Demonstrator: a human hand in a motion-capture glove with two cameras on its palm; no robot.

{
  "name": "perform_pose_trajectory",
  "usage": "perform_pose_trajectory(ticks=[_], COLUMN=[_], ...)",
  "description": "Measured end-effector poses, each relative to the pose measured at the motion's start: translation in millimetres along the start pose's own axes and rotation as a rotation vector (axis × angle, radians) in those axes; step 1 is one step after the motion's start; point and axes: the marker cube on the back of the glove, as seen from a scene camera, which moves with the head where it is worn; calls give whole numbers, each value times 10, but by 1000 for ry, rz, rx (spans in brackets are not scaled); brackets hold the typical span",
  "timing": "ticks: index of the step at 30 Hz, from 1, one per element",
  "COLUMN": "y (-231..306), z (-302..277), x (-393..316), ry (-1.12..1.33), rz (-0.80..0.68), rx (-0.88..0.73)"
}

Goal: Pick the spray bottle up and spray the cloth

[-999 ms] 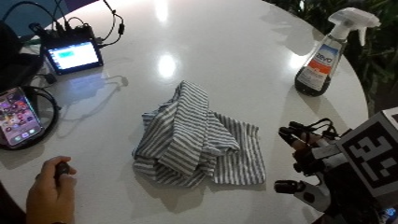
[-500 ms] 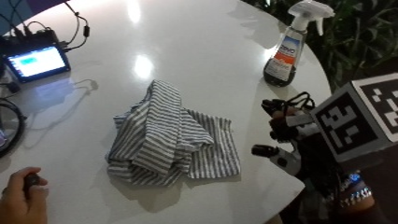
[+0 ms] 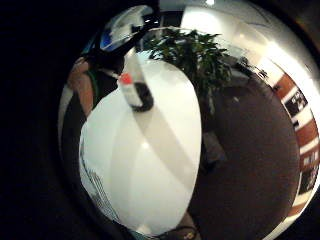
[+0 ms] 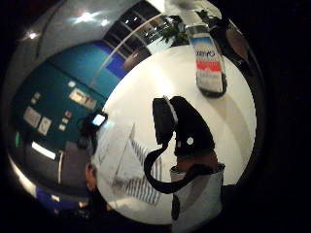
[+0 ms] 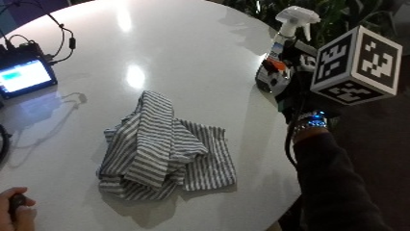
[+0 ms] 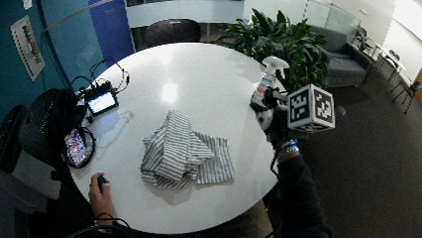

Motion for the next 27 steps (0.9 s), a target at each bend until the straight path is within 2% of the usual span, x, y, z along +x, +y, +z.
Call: perform_pose_trajectory(ticks=[7,13,19,27], y=[-215,-265,-364,-471], z=[407,528,619,624], x=[137,192,200,306], ry=[-2,-114,-304,-381], rz=[216,292,437,489], rx=[66,147,178,220])
